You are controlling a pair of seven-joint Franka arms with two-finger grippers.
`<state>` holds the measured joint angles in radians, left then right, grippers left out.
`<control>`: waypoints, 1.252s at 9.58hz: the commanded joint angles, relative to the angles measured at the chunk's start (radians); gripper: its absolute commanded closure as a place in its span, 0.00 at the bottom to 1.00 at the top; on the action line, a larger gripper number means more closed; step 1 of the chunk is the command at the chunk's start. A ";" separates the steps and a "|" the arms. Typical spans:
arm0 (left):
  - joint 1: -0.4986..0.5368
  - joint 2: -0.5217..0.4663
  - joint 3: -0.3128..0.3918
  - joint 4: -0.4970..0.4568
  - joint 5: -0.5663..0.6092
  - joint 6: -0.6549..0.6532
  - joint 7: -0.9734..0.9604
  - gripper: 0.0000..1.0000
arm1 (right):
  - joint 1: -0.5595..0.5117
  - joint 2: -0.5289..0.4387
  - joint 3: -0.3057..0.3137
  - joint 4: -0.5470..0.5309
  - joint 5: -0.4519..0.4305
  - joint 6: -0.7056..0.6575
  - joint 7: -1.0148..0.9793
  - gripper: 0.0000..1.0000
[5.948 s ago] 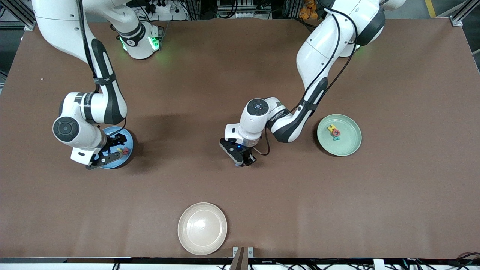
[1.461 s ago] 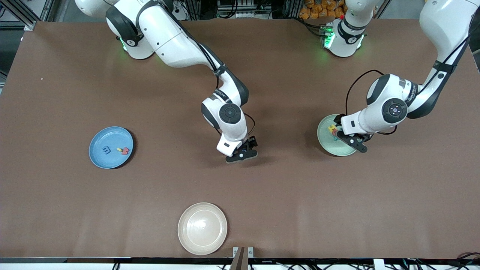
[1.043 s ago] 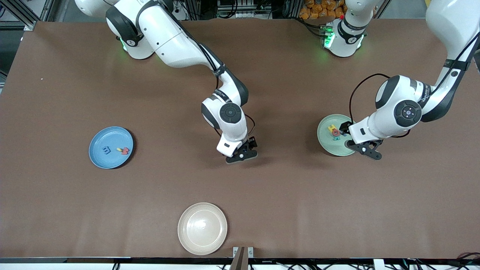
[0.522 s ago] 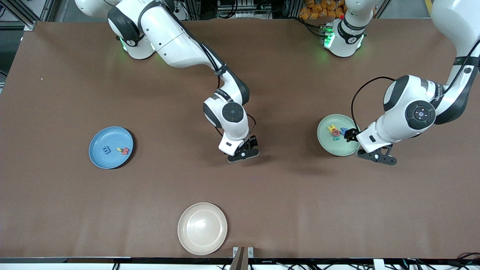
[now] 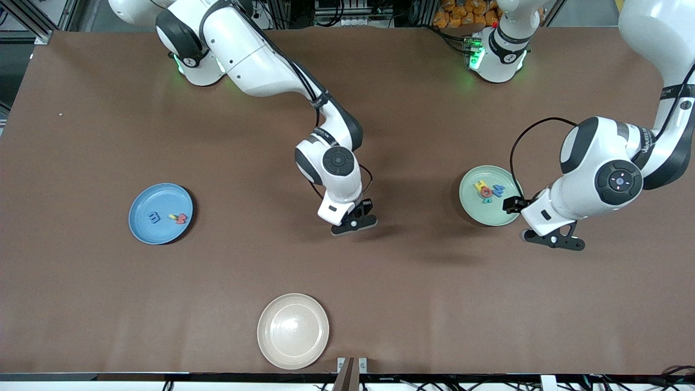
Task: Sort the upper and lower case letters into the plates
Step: 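Grasp the blue a with the right gripper while the left gripper withdraws, then drop the a onto the blue plate while the left arm returns to rest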
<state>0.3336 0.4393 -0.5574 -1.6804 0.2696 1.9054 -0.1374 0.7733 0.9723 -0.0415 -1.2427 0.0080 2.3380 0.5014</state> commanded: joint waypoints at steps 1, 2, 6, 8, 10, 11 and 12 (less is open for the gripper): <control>-0.065 -0.105 0.112 0.016 -0.101 -0.058 0.004 0.00 | -0.020 -0.062 -0.006 -0.035 -0.008 -0.034 0.017 1.00; -0.065 -0.135 0.131 0.013 -0.101 -0.068 0.007 0.00 | -0.049 -0.126 -0.006 -0.103 -0.008 -0.064 0.019 1.00; -0.109 -0.275 0.239 0.014 -0.225 -0.130 0.013 0.00 | -0.228 -0.416 -0.053 -0.480 -0.010 -0.069 -0.191 1.00; -0.186 -0.347 0.325 0.033 -0.251 -0.210 0.015 0.00 | -0.296 -0.490 -0.151 -0.593 -0.008 -0.071 -0.385 1.00; -0.218 -0.390 0.400 0.054 -0.359 -0.246 0.016 0.00 | -0.331 -0.495 -0.225 -0.635 -0.008 -0.072 -0.458 1.00; -0.279 -0.410 0.466 0.065 -0.369 -0.279 0.018 0.00 | -0.376 -0.495 -0.230 -0.642 -0.008 -0.086 -0.510 1.00; -0.304 -0.433 0.494 0.064 -0.357 -0.313 0.018 0.00 | -0.435 -0.495 -0.230 -0.652 -0.010 -0.089 -0.614 1.00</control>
<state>0.0767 0.0340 -0.1141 -1.6218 -0.0706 1.6369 -0.1333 0.3967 0.5092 -0.2806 -1.8546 0.0054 2.2510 -0.0233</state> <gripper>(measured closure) 0.000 0.634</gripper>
